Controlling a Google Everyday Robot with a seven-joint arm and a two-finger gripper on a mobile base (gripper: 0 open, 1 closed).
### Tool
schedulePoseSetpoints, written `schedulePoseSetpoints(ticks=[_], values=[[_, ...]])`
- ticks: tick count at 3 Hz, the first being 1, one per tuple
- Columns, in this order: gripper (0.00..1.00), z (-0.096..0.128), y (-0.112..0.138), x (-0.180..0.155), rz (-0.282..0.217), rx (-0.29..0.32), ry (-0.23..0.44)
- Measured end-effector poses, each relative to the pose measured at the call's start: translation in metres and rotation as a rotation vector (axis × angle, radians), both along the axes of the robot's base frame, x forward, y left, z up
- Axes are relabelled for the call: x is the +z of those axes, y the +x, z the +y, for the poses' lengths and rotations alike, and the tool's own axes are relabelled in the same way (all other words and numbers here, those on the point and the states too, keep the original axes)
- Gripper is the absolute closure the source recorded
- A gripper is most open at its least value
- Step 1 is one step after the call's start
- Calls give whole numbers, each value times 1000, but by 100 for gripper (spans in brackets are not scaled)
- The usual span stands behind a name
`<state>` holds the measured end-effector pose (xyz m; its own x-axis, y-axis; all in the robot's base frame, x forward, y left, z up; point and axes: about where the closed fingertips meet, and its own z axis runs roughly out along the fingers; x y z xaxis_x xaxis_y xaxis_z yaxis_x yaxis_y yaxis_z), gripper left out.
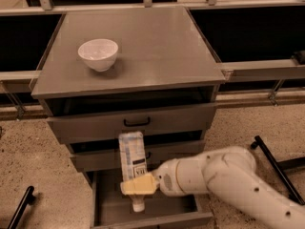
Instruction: Pick blue plastic bottle from bottom drawer and place on counter
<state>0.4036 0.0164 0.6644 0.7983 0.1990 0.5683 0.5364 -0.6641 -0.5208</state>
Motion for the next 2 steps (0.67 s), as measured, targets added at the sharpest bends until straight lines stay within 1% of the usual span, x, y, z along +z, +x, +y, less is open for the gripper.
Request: schedulePoseSetpoints(ticks=[1, 2], values=[[100, -9, 25, 76, -13, 1, -117], [100, -15, 37, 151, -40, 38, -189]])
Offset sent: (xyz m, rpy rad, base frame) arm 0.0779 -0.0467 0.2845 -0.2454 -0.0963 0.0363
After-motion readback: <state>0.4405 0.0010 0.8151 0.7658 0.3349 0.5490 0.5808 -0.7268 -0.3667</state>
